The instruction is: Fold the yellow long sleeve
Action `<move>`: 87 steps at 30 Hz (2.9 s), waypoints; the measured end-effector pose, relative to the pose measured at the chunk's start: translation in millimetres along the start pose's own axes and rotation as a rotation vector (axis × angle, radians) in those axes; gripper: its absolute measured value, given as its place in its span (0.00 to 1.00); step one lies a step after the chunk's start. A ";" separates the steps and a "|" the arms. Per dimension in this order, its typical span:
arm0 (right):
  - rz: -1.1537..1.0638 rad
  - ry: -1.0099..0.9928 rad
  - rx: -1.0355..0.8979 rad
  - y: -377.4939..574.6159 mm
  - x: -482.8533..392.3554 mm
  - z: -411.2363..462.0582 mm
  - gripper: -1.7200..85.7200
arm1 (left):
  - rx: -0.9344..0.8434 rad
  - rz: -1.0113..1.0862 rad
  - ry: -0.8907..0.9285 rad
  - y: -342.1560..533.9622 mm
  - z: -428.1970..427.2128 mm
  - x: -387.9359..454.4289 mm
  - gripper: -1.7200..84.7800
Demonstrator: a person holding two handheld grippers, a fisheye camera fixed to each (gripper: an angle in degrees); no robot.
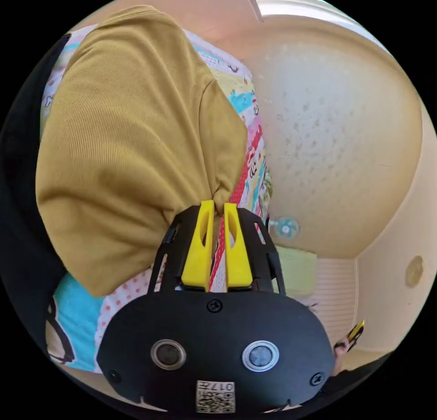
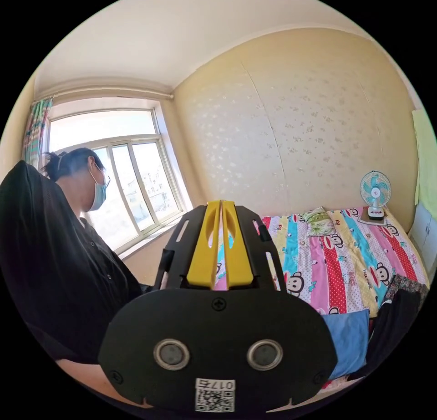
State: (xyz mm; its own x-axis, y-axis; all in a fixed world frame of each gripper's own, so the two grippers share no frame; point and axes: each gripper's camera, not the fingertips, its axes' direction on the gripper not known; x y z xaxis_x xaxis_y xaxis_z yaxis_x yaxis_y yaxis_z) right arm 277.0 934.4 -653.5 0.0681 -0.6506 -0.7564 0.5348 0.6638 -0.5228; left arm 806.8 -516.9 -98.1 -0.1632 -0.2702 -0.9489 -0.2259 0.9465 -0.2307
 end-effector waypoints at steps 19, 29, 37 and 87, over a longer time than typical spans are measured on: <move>0.208 -0.542 -0.263 40.5 55.8 178.5 0.03 | -0.200 0.242 -0.525 339.1 -96.2 20.1 0.15; 0.232 -0.679 -0.247 54.1 78.1 168.9 0.03 | -0.517 0.262 -0.785 391.4 144.2 18.4 0.09; 0.078 -0.487 -0.260 66.1 112.7 75.9 0.03 | -0.449 0.274 -0.005 427.9 33.6 46.6 0.05; -0.281 -0.297 0.036 5.4 97.4 -97.7 0.06 | -0.013 0.984 0.979 778.4 -60.9 449.0 0.02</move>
State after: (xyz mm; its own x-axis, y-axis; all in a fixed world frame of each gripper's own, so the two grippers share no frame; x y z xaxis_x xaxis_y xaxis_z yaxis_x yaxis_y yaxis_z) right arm 204.2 910.6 -768.4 0.1521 -0.8866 -0.4367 0.5959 0.4348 -0.6752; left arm 499.1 87.7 -690.5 -0.8574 0.4815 -0.1815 0.3652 0.8179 0.4445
